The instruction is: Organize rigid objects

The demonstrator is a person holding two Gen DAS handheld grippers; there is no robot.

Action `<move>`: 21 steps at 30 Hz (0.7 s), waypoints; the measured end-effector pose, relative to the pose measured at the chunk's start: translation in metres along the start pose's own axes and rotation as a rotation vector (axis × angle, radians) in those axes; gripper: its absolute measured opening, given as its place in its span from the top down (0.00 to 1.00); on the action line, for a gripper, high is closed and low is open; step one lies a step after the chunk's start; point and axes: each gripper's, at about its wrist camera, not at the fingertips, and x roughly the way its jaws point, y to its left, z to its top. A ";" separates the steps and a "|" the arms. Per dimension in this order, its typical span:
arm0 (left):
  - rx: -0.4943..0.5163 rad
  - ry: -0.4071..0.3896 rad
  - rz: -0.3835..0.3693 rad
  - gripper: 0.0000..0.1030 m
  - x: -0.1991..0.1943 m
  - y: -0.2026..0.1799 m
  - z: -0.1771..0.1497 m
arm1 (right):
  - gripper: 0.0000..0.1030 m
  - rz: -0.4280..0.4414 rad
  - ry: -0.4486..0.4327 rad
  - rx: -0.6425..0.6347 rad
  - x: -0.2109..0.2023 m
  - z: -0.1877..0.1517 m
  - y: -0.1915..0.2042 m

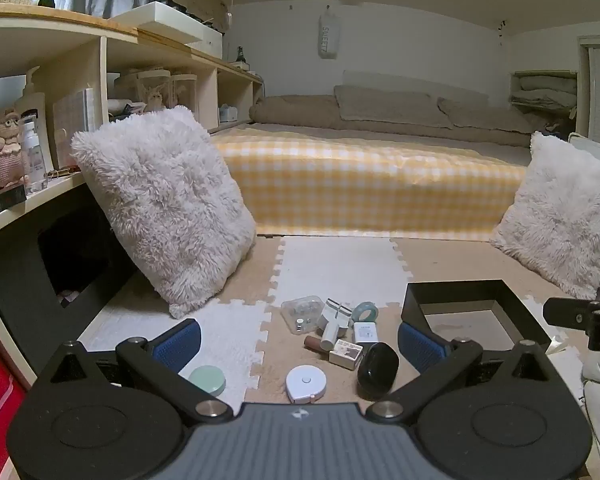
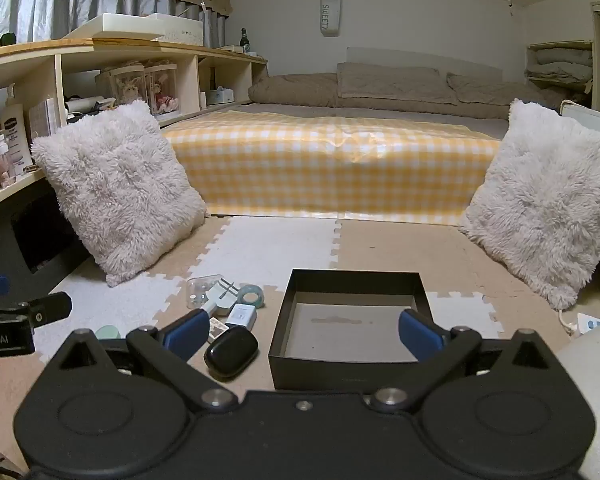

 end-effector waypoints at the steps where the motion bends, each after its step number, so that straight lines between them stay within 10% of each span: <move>1: -0.001 0.000 0.000 0.00 0.000 0.000 0.000 | 0.01 -0.001 0.003 -0.001 0.000 0.000 0.000; 21: -0.005 0.006 -0.003 0.00 0.000 0.000 0.000 | 0.01 -0.003 0.003 -0.004 0.000 0.000 0.001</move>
